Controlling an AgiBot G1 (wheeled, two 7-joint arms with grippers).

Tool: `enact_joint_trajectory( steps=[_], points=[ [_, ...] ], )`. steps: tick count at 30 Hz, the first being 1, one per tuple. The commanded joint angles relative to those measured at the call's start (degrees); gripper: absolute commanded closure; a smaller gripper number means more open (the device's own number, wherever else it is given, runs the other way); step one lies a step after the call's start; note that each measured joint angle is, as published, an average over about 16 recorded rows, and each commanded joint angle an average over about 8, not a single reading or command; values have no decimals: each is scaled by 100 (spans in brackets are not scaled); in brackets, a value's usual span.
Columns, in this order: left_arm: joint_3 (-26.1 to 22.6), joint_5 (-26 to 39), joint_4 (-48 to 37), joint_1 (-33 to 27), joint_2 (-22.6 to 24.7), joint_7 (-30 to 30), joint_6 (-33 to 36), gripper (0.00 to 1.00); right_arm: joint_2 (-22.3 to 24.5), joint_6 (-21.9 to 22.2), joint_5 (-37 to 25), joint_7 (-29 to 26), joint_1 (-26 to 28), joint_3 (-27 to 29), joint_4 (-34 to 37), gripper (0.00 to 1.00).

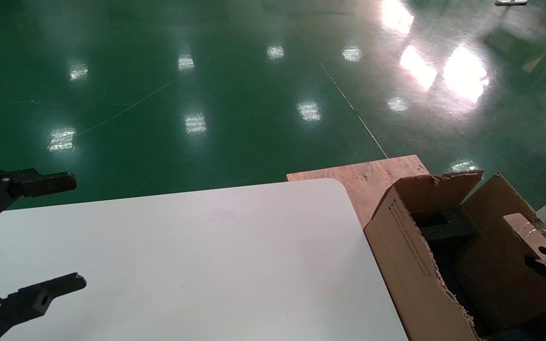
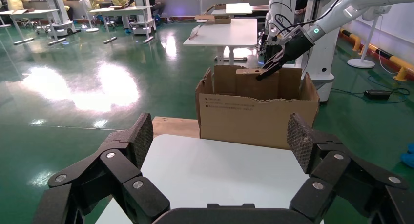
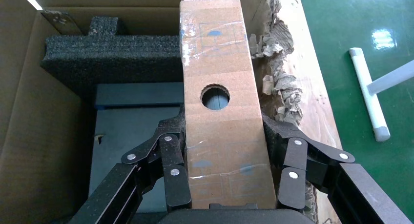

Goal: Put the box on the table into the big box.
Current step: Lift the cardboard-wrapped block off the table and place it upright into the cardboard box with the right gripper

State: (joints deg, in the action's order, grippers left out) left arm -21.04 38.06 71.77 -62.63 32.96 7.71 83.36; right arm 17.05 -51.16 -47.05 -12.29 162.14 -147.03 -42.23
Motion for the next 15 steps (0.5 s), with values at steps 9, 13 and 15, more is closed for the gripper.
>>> enact_joint_trajectory(
  steps=[9,13,15],
  points=[
    [0,0,-1,1,0,0,-1,0,-28,18,6,-3,-17,-42,21,0],
    [0,0,-1,1,0,0,-1,0,-22,17,1,0,-17,-33,19,0],
    [0,0,-1,1,0,0,-1,0,-19,16,0,1,-16,-27,18,0]
  ],
)
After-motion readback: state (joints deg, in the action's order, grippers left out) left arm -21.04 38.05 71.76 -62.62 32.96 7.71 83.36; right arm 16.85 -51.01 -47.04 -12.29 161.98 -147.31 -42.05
